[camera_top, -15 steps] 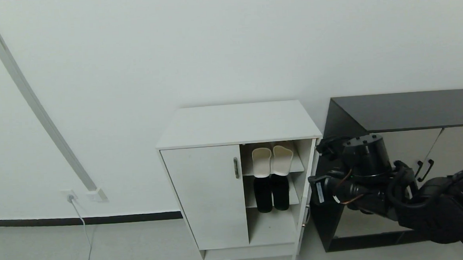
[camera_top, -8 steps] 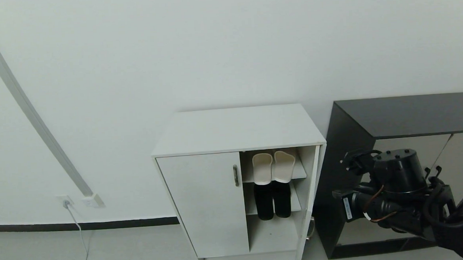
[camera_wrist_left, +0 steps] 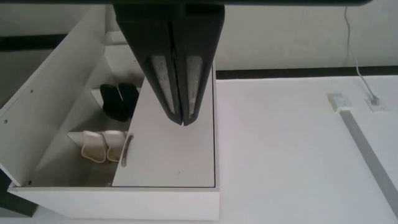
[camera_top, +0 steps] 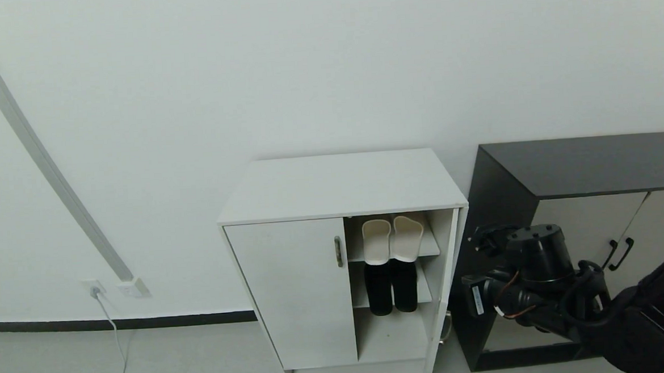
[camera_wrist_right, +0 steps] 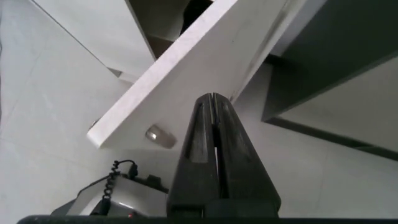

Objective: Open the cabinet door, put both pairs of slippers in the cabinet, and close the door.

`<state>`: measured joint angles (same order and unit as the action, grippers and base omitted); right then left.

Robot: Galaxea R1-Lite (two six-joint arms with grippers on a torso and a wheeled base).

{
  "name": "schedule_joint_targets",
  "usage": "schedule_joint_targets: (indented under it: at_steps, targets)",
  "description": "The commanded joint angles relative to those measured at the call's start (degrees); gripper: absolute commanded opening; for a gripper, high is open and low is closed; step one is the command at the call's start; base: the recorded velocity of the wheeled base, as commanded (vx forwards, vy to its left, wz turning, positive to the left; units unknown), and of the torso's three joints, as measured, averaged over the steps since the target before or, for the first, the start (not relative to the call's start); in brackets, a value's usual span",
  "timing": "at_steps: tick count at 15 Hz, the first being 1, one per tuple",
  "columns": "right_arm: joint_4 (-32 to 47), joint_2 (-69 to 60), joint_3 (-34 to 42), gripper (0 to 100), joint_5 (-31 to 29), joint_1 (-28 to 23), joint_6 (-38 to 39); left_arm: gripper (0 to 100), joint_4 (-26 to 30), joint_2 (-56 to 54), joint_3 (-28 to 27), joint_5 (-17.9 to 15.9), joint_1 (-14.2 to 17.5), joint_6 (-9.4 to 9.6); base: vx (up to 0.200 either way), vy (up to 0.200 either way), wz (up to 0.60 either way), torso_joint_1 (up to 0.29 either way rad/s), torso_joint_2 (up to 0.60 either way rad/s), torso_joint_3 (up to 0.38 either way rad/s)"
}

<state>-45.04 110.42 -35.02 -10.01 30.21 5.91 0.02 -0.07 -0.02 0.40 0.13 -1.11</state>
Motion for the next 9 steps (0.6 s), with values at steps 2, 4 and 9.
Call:
schedule_joint_targets:
  at_steps: [2, 4, 9]
  targets:
    - [-0.2, 5.3, -4.1, 0, 0.0, 0.1, 0.1, 0, 0.0, 0.1, -0.1, 0.0, 0.0, -0.03, 0.000, 0.000, 0.00, 0.000, 0.00, 0.000]
    - [-0.2, 7.4, -6.5, 0, 0.0, 0.1, 0.1, 0, 0.1, 0.1, 0.0, 0.0, 0.0, -0.03, 0.000, 0.000, 0.00, 0.000, 0.00, 0.000]
    - [0.0, 11.7, -12.6, 0, 0.0, 0.6, 0.1, 0, 0.0, 0.1, 0.0, 0.1, 0.0, -0.03, 0.000, 0.000, 0.00, 0.000, 0.00, 0.000]
